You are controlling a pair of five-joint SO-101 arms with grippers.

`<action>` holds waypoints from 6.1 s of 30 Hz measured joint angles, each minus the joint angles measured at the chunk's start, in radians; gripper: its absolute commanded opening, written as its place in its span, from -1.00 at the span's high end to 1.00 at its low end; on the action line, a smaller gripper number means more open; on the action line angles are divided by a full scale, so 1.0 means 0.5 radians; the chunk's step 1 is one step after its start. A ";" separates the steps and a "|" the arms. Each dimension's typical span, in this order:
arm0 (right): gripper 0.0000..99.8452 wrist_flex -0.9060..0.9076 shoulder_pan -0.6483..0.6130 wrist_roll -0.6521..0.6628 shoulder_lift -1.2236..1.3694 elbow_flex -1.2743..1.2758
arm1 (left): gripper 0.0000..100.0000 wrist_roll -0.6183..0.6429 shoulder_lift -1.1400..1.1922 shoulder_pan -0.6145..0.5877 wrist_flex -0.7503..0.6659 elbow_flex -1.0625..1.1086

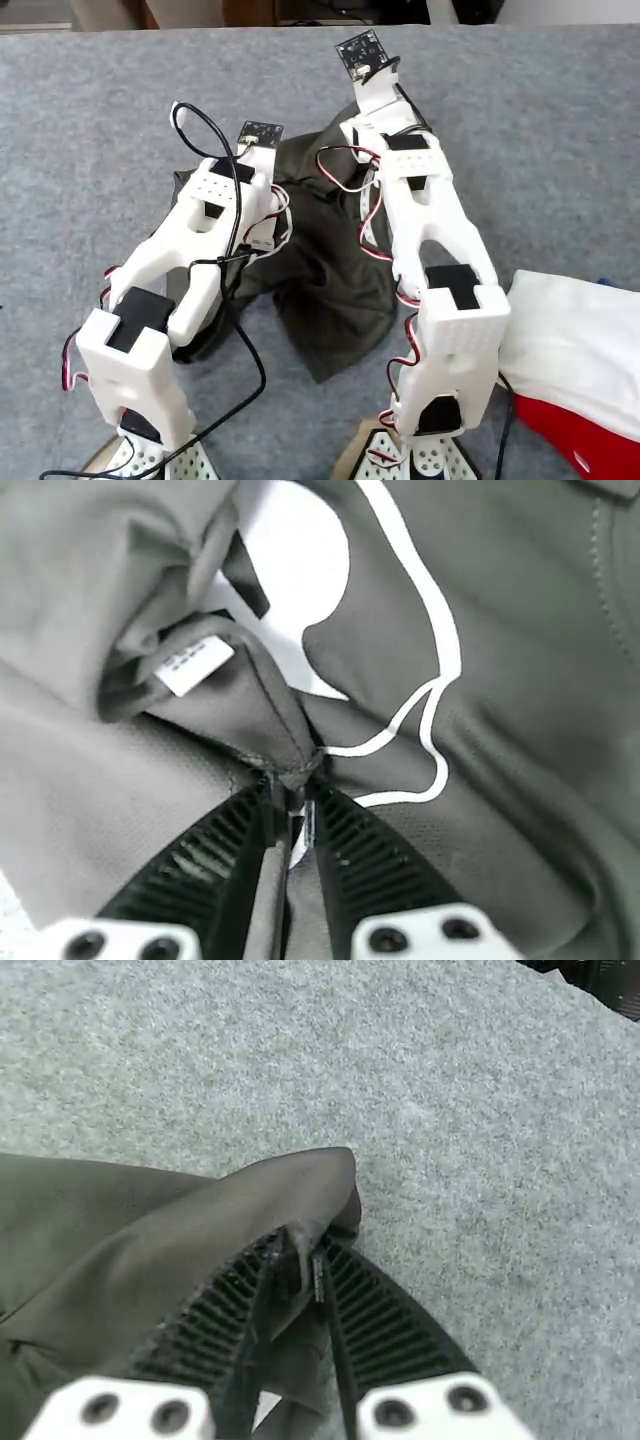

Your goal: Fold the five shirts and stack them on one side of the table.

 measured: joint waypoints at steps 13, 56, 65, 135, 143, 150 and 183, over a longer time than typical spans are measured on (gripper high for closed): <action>0.99 0.052 0.000 0.000 0.000 -0.018 | 0.96 0.000 0.000 -0.021 0.647 -0.924; 0.99 1.381 0.555 0.506 -2.090 -1.814 | 0.96 -0.687 -1.102 -1.289 1.261 -2.704; 0.99 1.516 0.310 0.635 -2.286 -1.820 | 0.96 -0.531 -1.504 -1.384 1.261 -2.437; 0.99 2.673 0.196 0.411 -0.700 -1.556 | 0.96 -0.313 -0.080 -0.813 1.062 -1.301; 0.99 2.642 0.319 0.482 -1.197 -0.862 | 0.96 -0.402 -0.681 -0.847 0.549 -0.129; 0.99 2.234 0.331 0.552 -1.900 0.252 | 0.96 -0.405 -1.092 -0.945 0.080 0.601; 0.99 2.179 0.829 1.191 -3.173 2.016 | 0.96 -0.881 -1.231 -1.117 -0.104 1.356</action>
